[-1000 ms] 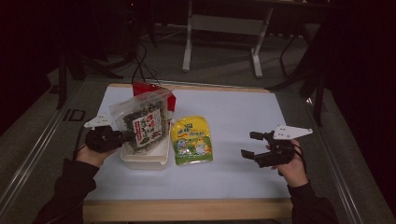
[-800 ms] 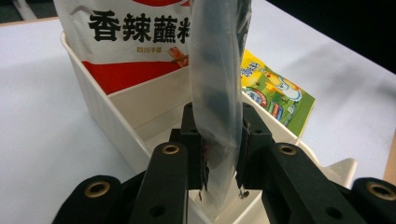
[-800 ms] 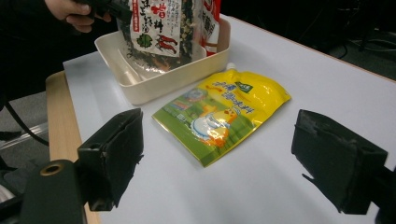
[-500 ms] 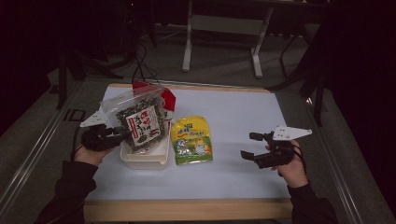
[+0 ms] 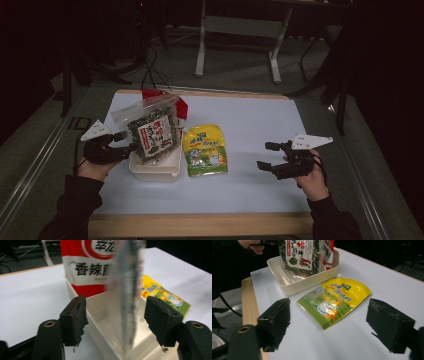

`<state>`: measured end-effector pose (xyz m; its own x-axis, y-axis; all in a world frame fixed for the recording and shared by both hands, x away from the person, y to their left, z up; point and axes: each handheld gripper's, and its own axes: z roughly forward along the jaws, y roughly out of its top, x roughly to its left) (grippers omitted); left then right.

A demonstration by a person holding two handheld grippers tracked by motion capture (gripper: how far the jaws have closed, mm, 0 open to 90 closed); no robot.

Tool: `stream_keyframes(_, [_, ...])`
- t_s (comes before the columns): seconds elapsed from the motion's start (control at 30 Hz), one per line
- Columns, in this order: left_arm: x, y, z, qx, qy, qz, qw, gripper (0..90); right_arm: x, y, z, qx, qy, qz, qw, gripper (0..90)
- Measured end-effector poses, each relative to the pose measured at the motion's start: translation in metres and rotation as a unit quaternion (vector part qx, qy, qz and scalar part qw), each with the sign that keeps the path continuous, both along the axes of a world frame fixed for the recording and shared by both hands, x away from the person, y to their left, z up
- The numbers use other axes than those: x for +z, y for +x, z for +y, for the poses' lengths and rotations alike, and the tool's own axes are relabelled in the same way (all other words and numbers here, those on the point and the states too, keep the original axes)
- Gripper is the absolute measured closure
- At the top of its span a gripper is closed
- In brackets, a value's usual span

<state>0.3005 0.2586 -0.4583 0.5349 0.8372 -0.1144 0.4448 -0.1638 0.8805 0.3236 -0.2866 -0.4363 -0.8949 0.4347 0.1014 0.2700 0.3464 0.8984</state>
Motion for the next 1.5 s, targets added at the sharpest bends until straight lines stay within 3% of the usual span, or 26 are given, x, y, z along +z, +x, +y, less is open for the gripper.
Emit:
stream_keyframes(0.17, [0.006, -0.009, -0.003, 0.001, 0.003, -0.008, 1.0, 27.4, 0.0, 0.002, 0.001, -0.009, -0.005, -0.01, 0.9999, 16.9])
stream_keyframes(0.23, [0.008, -0.014, -0.004, 0.003, -0.008, -0.009, 0.9999, 21.7, -0.001, 0.001, 0.002, -0.017, -0.012, -0.012, 0.9997, 16.6])
stream_keyframes(0.5, [0.015, -0.04, -0.013, -0.007, -0.018, -0.014, 0.9997, 2.9, -0.005, 0.001, 0.003, -0.017, -0.023, 0.004, 0.9996, 14.0])
stream_keyframes(0.7, [0.015, -0.065, -0.021, -0.008, -0.017, -0.021, 0.9996, 2.3, -0.006, 0.0, 0.006, -0.025, -0.02, 0.004, 0.9995, 12.9])
stream_keyframes(0.8, [0.014, -0.073, -0.025, 0.004, -0.012, -0.028, 0.9995, 1.8, -0.006, -0.001, 0.009, -0.035, -0.025, -0.003, 0.9991, 12.1])
stream_keyframes(0.87, [0.012, -0.077, -0.026, 0.003, -0.024, -0.03, 0.9992, 1.8, -0.007, 0.0, 0.011, -0.036, -0.022, -0.002, 0.9991, 11.8])
stream_keyframes(0.97, [0.007, -0.083, -0.031, 0.0, -0.017, -0.041, 0.999, 1.8, -0.01, 0.0, 0.014, -0.042, -0.028, -0.005, 0.9987, 11.7])
stream_keyframes(1.17, [-0.008, -0.093, -0.047, -0.007, -0.023, -0.042, 0.9988, 1.8, -0.015, 0.004, 0.018, -0.051, -0.041, -0.001, 0.9979, 13.8])
stream_keyframes(1.3, [-0.012, -0.099, -0.064, -0.029, -0.016, -0.047, 0.9984, 1.8, -0.018, 0.007, 0.023, -0.058, -0.051, 0.001, 0.9971, 14.8])
stream_keyframes(1.5, [-0.02, -0.106, -0.083, -0.06, -0.015, -0.052, 0.9967, 1.8, -0.021, 0.013, 0.032, -0.051, -0.06, -0.008, 0.9969, 23.5])
